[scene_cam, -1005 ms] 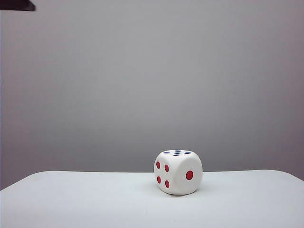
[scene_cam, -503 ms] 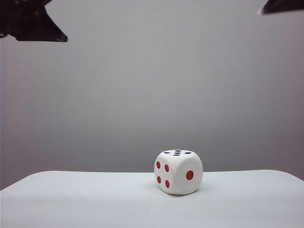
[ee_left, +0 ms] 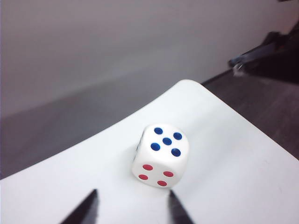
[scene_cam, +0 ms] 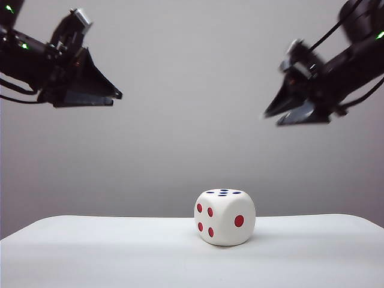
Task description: Pick up the dice on the table and roll the dice.
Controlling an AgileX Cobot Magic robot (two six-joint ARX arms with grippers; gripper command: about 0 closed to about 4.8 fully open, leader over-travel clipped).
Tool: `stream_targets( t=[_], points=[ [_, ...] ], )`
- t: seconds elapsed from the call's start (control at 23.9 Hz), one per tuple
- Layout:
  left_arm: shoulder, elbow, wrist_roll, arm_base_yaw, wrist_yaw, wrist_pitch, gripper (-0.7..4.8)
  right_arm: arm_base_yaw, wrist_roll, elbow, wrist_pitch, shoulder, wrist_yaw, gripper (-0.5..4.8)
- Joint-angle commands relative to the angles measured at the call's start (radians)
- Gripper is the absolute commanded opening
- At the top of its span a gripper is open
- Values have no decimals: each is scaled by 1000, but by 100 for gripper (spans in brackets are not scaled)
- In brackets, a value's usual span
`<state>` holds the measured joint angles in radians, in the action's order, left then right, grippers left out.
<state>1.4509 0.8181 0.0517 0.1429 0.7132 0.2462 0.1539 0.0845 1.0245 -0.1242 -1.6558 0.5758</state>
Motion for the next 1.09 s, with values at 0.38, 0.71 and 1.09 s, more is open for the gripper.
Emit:
stream_targets(
  t=[0.38,0.71,1.09],
  points=[
    [31,3,-35,90,-48,20,385,65,2,135,-11,-286,2,479],
    [31,3,-52,89,-66,8,385,69,2,201,23,-409,6,479],
    [32,3,-52,89,-65,2,385,121,2,201,11,-460,-27,215]
  ],
)
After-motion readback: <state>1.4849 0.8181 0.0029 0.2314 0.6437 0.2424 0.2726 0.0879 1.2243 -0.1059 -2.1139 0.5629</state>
